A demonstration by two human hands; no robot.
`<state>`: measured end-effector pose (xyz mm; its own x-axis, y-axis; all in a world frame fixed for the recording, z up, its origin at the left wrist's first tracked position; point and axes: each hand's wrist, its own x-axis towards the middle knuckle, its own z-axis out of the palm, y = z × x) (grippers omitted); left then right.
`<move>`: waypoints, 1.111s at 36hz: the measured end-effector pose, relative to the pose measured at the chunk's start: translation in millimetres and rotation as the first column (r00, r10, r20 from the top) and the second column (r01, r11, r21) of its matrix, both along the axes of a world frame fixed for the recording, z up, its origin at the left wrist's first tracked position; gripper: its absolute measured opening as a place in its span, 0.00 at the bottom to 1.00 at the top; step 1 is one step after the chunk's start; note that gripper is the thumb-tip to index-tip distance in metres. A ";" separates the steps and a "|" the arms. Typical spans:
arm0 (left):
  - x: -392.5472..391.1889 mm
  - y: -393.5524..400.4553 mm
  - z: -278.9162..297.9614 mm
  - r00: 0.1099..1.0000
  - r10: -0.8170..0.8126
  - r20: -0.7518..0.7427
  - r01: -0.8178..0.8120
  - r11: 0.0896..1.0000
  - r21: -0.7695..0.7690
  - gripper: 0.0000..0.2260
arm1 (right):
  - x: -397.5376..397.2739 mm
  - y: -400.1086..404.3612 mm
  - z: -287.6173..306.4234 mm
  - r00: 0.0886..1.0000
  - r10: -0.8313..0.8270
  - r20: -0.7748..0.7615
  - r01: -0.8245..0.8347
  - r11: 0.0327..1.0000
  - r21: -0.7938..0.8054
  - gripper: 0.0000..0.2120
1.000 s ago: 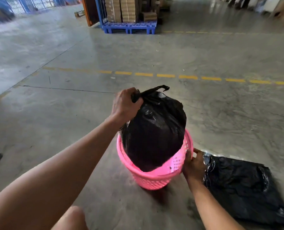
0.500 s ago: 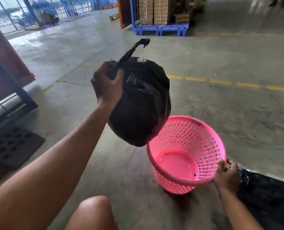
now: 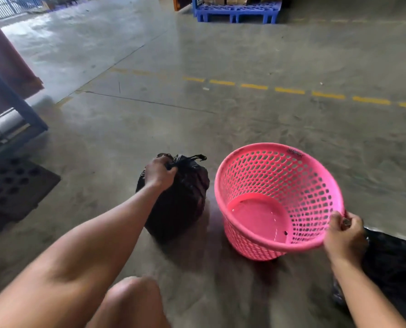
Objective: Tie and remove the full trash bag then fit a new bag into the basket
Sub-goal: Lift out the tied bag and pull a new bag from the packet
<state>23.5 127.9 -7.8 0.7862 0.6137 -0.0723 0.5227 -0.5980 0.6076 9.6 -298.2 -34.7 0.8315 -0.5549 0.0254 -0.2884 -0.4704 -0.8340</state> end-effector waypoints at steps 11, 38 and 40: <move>-8.0 -39.0 -12.9 0.998 -0.009 0.060 -0.005 0.973 0.232 0.20 | 4.1 -12.0 -6.8 0.998 0.057 -0.008 -0.058 0.998 -0.035 0.28; -35.3 -509.4 -67.0 0.501 -0.857 -0.124 0.835 0.516 -0.193 0.10 | -76.6 -371.9 -79.9 0.819 -0.090 -0.566 0.190 0.975 0.119 0.08; -44.8 -512.4 -99.5 0.547 -0.805 -0.231 0.753 0.594 -0.283 0.13 | -96.4 -386.3 -106.9 0.784 -0.161 -0.599 0.274 0.956 0.102 0.09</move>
<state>-21.4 -384.5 -107.3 0.8660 -0.2668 -0.4228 0.0572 -0.7872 0.6140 -86.8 -684.4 -141.6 0.5140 -0.6706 -0.5349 -0.8195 -0.1996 -0.5372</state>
